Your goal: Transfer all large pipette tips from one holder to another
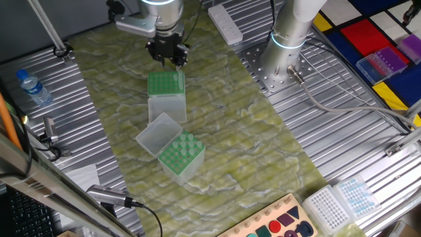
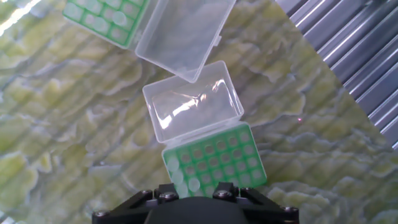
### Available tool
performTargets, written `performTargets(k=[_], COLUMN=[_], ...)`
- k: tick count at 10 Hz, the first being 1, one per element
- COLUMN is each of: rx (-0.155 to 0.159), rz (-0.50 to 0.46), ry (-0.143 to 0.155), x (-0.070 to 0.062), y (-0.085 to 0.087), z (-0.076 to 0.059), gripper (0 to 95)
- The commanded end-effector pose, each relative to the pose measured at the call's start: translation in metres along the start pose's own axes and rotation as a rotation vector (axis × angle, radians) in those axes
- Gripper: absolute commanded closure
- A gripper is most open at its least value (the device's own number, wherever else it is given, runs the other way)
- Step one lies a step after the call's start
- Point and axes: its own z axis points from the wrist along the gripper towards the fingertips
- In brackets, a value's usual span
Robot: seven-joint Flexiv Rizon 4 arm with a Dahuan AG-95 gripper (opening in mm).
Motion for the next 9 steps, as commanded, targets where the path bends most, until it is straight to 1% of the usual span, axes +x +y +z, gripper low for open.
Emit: performTargets(k=[1,2,5,6,7,8,9], rx=[-0.076,-0.085,-0.096,-0.098,-0.1,-0.116,-0.119], rz=[0.144,0.176,0.284,0.333,0.352,0.446,0.486], ry=[-0.038,-0.041,-0.029,-0.03,-0.032,-0.054,-0.063], x=[-0.015,-0.028,-0.084,-0.108,-0.115,-0.145,-0.158], y=[0.001,0.004,0.023,0.034,0.038,0.054,0.062], z=[0.001,0.0,-0.008,-0.007,-0.006,0.002,0.007], gripper=[57.0,57.0,57.0,57.0,57.0,57.0,57.0])
